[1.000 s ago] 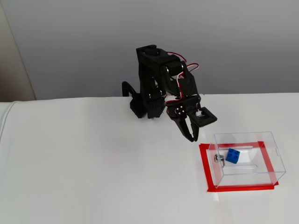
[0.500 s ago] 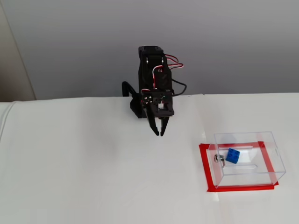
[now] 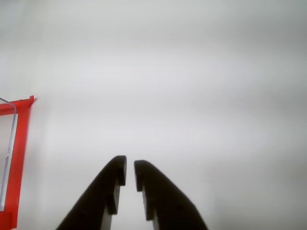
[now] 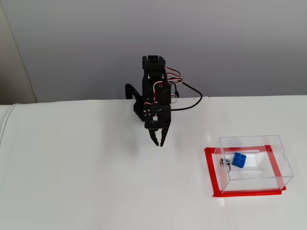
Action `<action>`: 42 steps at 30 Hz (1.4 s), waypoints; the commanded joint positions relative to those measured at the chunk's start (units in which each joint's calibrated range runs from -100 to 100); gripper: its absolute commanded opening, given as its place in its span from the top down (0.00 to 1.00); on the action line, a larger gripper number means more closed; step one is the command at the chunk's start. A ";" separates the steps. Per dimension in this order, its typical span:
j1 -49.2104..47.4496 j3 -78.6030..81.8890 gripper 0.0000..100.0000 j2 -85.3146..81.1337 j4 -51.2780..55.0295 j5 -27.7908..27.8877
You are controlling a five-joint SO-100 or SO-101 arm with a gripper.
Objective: Pick the blue lego brick and place it into the transparent box
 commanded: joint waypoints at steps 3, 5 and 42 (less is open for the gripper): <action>2.22 9.96 0.98 -7.43 -0.66 -0.11; 3.03 13.04 0.98 -8.62 -0.84 -0.11; 3.11 23.25 0.98 -9.22 -2.75 2.97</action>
